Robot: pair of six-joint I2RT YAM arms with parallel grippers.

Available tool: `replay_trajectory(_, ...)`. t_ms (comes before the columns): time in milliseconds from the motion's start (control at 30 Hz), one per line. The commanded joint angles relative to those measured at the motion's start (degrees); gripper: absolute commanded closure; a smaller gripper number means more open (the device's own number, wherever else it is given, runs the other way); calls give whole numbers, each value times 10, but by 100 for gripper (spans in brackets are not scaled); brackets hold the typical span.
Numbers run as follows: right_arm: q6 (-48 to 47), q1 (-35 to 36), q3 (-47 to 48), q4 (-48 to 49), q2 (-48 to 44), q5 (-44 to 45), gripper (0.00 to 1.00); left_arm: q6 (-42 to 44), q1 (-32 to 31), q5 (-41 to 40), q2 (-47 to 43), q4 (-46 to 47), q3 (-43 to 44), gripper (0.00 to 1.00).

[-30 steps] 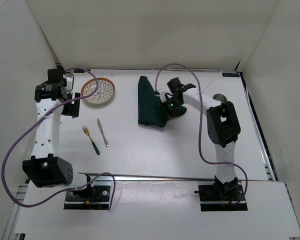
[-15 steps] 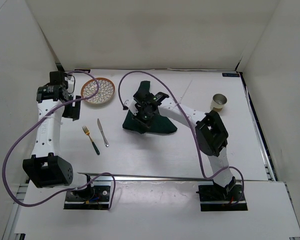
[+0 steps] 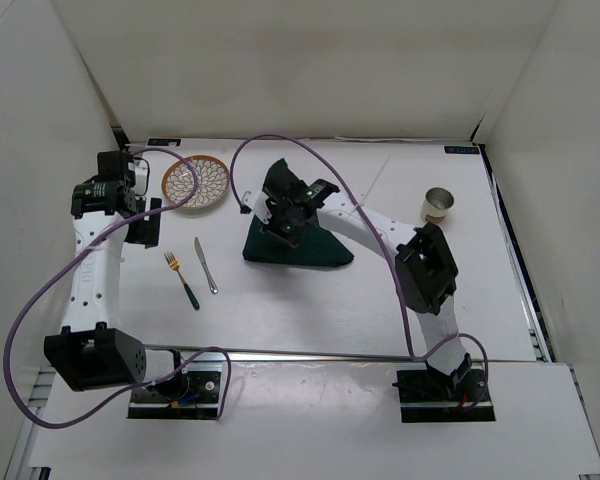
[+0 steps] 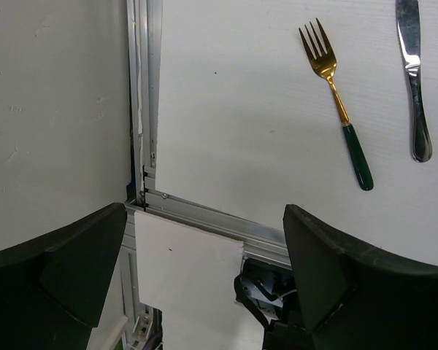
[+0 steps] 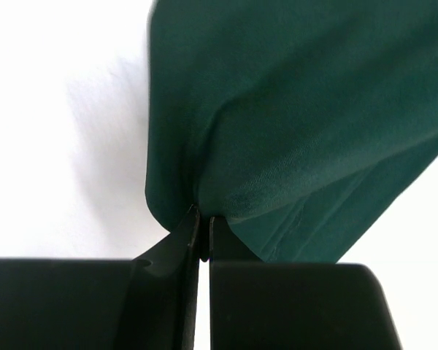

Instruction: Set the dinner table for one person

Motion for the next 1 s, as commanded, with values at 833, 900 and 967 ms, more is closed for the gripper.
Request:
replay_trajectory(833, 139, 66, 126, 122, 61, -352, 1, -23, 38, 20, -120, -15, -88, 0)
replay_trajectory(900, 153, 53, 131, 122, 51, -312, 1, -23, 38, 27, -125, -15, -94, 0)
replay_trajectory(967, 151, 42, 95, 142, 25, -218, 1, -23, 38, 33, -125, -15, -95, 0)
